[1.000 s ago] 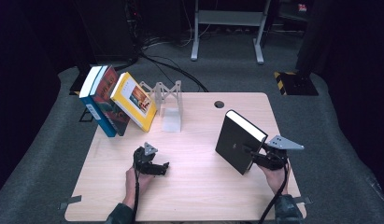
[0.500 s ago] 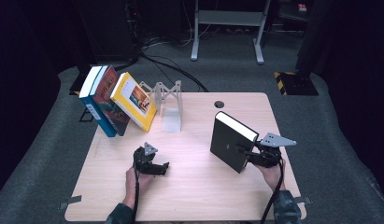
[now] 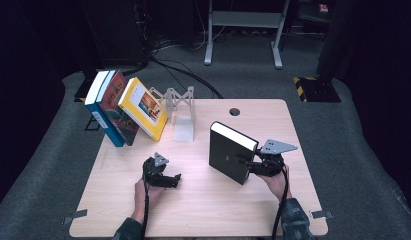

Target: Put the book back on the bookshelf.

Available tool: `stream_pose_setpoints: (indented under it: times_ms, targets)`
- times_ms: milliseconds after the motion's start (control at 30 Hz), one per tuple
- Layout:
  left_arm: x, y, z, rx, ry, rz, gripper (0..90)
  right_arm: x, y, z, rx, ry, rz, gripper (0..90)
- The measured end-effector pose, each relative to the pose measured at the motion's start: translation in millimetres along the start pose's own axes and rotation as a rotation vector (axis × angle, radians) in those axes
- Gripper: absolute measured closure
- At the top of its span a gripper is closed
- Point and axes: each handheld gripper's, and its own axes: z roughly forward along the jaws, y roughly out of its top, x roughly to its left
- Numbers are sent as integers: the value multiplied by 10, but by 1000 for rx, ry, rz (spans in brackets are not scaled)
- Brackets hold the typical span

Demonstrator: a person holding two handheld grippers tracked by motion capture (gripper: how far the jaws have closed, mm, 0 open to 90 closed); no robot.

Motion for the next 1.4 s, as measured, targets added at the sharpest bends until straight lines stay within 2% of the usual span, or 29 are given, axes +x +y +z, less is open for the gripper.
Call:
stream_pose_setpoints:
  times_ms: [67,233,367,633,1067,1233,1333,1400]
  targets:
    - [2,1,-2,1,-4,1,37,10,13,24,3,5,-10,533]
    - [2,0,-1,0,-4,1,38,6,5,13,9,-2,14,524]
    - [2,0,-1,0,-4,1,38,25,9,21,3,0,-4,531]
    - [2,0,-1,0,-4,1,38,32,22,76,-1,15,-4,535]
    - [1,-2,3,-8,-4,-3,41,143,138,361,9,118,-46,535]
    - [5,2,-3,2,-9,-1,41,161,160,393,21,128,-46,527]
    - [7,3,-3,3,-11,3,38,163,156,377,28,127,-24,488]
    - [5,-1,1,-3,-10,5,38,160,154,336,21,118,-13,423]
